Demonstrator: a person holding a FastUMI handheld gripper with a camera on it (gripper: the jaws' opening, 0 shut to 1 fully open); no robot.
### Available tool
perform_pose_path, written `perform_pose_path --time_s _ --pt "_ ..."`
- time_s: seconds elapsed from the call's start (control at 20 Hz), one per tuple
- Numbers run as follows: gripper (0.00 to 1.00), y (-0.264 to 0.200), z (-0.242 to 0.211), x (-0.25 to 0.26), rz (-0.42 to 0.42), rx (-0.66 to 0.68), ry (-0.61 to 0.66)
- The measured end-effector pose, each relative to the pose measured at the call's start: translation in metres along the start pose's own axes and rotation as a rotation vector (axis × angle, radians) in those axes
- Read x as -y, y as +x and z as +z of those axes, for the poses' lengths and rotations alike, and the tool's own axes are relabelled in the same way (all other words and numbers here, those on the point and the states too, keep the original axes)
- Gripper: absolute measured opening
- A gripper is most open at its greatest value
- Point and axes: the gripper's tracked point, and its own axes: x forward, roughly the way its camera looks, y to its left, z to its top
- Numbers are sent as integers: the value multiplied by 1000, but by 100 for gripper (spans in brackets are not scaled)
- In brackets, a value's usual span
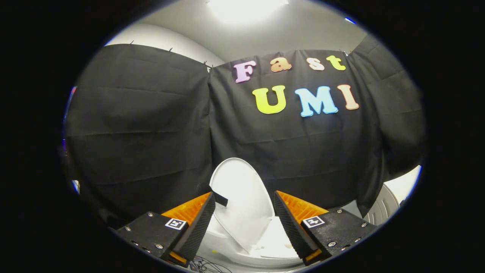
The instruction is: Open the toilet lid.
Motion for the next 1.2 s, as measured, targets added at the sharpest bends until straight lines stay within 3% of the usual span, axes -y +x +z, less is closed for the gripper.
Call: perform_pose_path --time_s 0.45,0.8,1.2 --pt "96 -54 8 79 -65 80 -34" --pt "96 -83 -33 145 -132 61 -46" --pt "96 -108 -61 169 -156 43 -50"
